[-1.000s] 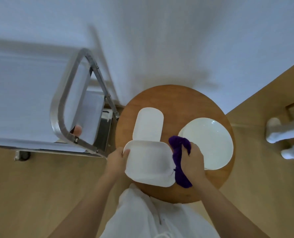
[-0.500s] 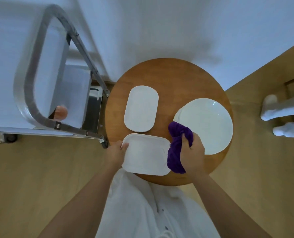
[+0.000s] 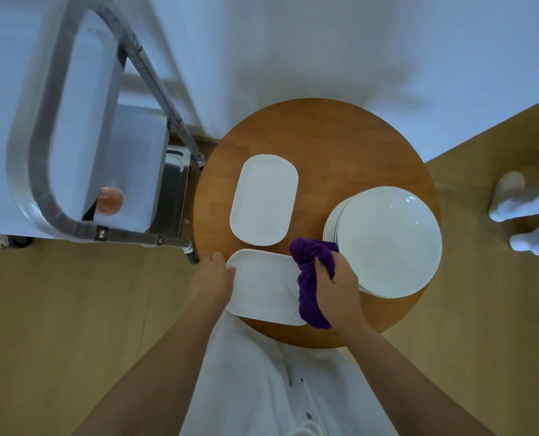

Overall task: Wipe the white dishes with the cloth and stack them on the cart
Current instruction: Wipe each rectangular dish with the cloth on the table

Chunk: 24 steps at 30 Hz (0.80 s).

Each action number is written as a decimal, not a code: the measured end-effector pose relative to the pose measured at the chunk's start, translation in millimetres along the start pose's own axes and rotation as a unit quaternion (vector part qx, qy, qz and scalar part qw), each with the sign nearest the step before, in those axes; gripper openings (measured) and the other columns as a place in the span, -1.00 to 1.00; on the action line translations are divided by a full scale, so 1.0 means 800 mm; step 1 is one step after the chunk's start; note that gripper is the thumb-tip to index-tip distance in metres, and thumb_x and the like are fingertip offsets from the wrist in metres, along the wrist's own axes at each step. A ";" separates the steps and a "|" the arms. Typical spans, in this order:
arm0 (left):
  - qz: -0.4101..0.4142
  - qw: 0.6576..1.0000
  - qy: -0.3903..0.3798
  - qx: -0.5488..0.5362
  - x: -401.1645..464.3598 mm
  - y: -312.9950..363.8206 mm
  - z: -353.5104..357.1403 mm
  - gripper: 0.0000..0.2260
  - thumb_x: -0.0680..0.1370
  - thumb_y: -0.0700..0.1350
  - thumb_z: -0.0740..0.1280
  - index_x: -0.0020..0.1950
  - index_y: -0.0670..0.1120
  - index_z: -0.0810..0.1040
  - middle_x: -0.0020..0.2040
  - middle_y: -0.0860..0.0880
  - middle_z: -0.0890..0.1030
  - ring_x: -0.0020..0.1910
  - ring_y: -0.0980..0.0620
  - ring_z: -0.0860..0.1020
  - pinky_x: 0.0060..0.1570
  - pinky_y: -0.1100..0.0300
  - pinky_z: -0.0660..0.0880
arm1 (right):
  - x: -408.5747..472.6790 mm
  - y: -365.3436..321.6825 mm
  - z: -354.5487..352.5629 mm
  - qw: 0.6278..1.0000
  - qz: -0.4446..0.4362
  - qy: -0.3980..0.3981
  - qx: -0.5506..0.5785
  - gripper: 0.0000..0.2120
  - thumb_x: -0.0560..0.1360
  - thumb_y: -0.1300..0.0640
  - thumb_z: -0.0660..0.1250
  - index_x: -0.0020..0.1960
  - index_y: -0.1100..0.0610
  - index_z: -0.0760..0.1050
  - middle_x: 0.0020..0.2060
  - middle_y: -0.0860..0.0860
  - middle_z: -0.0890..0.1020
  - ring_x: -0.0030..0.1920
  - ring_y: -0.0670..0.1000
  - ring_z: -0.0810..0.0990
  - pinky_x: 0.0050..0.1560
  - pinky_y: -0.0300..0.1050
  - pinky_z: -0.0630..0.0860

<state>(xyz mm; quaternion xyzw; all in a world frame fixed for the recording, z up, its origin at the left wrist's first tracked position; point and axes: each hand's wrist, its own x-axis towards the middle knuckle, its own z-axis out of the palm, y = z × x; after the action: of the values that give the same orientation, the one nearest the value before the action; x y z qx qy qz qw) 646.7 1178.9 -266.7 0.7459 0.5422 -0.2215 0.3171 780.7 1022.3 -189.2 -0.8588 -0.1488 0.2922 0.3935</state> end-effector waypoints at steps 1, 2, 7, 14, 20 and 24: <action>0.003 1.000 0.002 0.007 0.003 0.005 -0.002 -0.72 0.59 0.06 0.26 0.20 -0.08 0.38 0.13 -0.06 0.48 0.03 -0.03 0.53 0.05 0.08 0.56 | 0.003 0.000 0.002 1.000 0.000 -0.003 -0.003 -0.88 0.60 0.13 0.15 -0.03 -0.08 0.37 -0.21 -0.23 0.50 -0.17 -0.20 0.51 -0.21 -0.56 0.36; 0.000 1.000 0.009 -0.006 0.008 0.010 -0.005 -0.71 0.58 0.09 0.27 0.17 -0.07 0.39 0.11 -0.05 0.47 0.02 -0.03 0.53 0.04 0.09 0.55 | 0.007 0.002 0.003 1.000 0.004 -0.007 -0.005 -0.91 0.59 0.13 0.15 -0.03 -0.05 0.38 -0.22 -0.19 0.51 -0.18 -0.19 0.51 -0.22 -0.57 0.36; -0.099 0.966 -0.005 -0.240 0.050 0.055 -0.027 -0.75 0.61 0.04 0.25 0.14 -0.12 0.45 0.11 -0.12 0.53 0.08 -0.12 0.51 0.07 0.02 0.47 | 0.022 0.001 0.012 0.999 0.039 -0.026 -0.013 -0.97 0.59 0.11 0.16 0.01 0.03 0.37 -0.23 -0.20 0.47 -0.22 -0.19 0.47 -0.23 -0.60 0.34; -0.108 0.984 -0.019 -0.142 0.083 0.080 -0.031 -0.66 0.61 -0.03 0.28 0.27 -0.24 0.46 0.22 -0.21 0.53 0.19 -0.20 0.52 0.14 0.03 0.47 | 0.036 -0.011 0.017 0.999 0.035 -0.025 -0.007 -0.94 0.60 0.11 0.15 0.00 -0.04 0.35 -0.25 -0.27 0.45 -0.22 -0.22 0.48 -0.26 -0.57 0.35; -0.075 0.995 -0.007 -0.061 0.091 0.080 -0.041 -0.74 0.59 -0.09 0.31 0.18 -0.23 0.49 0.15 -0.20 0.56 0.11 -0.15 0.56 0.06 0.11 0.49 | 0.037 -0.009 0.019 0.998 0.054 -0.032 -0.013 -0.96 0.60 0.10 0.15 0.03 -0.02 0.33 -0.20 -0.22 0.44 -0.20 -0.23 0.45 -0.24 -0.56 0.32; -0.050 0.999 0.000 -0.007 0.092 0.079 -0.045 -0.80 0.62 -0.16 0.27 0.18 -0.23 0.51 0.14 -0.20 0.57 0.09 -0.14 0.57 0.06 0.12 0.50 | 0.036 -0.010 0.018 0.998 0.059 -0.033 -0.009 -0.96 0.60 0.10 0.14 0.02 -0.03 0.34 -0.23 -0.24 0.44 -0.20 -0.22 0.46 -0.23 -0.52 0.31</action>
<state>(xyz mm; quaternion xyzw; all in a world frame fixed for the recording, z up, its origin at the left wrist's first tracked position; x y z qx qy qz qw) 729.4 1240.0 -276.4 0.7158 0.5803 -0.2335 0.3104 794.4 1049.9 -201.8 -0.8593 -0.1139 0.3420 0.3629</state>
